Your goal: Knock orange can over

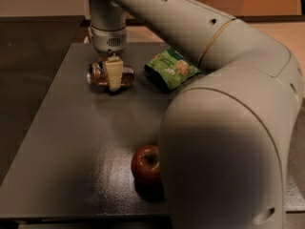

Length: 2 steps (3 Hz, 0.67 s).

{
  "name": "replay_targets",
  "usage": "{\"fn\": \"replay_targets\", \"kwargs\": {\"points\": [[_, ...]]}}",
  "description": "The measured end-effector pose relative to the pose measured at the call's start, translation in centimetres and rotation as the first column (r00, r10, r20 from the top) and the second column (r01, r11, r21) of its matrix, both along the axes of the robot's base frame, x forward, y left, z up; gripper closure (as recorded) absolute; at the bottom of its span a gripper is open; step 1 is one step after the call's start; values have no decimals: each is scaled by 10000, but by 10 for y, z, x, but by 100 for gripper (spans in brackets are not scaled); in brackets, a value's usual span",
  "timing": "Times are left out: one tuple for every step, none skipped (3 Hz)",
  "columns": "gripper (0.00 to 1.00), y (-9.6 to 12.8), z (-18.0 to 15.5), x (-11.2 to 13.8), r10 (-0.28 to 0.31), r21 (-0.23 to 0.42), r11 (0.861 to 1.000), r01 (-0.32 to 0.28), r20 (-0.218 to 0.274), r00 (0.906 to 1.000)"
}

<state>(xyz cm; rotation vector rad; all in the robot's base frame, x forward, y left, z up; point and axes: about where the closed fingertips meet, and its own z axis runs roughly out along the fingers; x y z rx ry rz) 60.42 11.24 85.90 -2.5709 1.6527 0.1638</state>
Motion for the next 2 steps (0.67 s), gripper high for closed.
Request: {"fn": "replay_targets", "kwargs": {"points": [[0,3,-6,1,235,-176,9996,-236,-82,9997],[0,3,-6,1,235,-175,9996,-236,-81,9997]]}}
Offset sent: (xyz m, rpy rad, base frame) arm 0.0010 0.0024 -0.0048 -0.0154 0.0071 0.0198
